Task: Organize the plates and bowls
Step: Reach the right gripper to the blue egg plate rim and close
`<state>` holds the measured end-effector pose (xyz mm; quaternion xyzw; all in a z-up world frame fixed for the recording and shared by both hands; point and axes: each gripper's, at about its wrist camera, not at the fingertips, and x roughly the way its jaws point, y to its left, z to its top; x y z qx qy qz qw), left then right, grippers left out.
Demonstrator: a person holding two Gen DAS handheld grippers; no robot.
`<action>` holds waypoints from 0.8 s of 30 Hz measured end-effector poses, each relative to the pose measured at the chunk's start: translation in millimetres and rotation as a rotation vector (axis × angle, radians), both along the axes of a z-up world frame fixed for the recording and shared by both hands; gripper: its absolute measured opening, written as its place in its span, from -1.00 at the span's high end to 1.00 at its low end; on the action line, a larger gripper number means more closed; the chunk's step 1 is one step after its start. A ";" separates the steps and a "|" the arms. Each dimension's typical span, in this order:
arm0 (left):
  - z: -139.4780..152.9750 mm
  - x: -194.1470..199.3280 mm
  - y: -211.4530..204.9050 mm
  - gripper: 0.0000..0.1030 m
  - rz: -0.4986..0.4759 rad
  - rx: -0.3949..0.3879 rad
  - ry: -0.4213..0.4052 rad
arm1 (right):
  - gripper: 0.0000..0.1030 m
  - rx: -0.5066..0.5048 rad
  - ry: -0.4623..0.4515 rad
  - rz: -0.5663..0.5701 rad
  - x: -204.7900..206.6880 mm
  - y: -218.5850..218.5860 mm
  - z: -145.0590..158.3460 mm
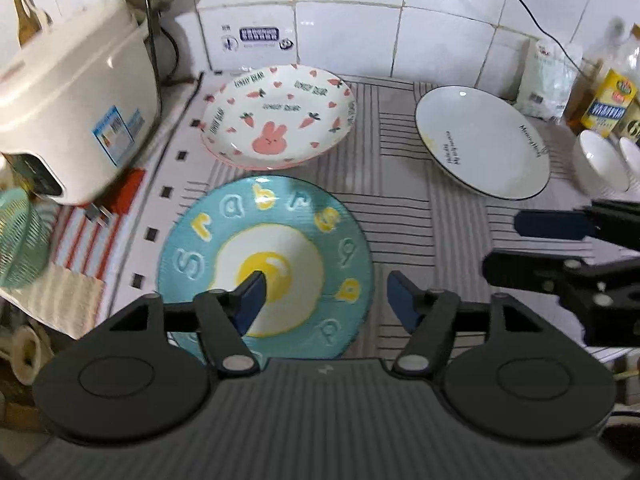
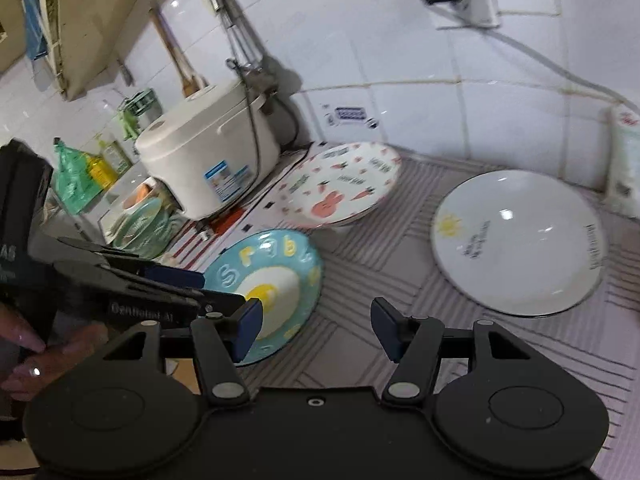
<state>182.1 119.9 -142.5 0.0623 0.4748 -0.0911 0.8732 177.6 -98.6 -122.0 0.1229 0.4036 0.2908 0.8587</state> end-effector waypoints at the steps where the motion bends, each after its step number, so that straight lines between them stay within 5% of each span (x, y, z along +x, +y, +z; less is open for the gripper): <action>1: -1.4 -1.3 0.8 -0.42 -0.003 0.003 -0.007 | -0.26 0.004 -0.001 0.009 1.4 4.4 -3.7; 8: -11.8 4.6 23.1 -0.80 0.057 0.031 -0.049 | -0.31 0.068 -0.042 0.033 11.4 21.8 -30.4; 11: -21.4 8.5 41.7 -0.92 0.108 0.045 -0.086 | -0.31 0.011 -0.028 0.057 22.7 38.6 -44.1; 16: -48.7 21.6 67.6 -0.93 0.173 0.092 -0.032 | -0.31 0.008 0.037 0.052 39.7 57.1 -69.0; 24: -74.1 35.6 102.2 -0.82 0.246 -0.018 0.094 | -0.18 0.035 0.128 0.063 48.0 75.5 -92.5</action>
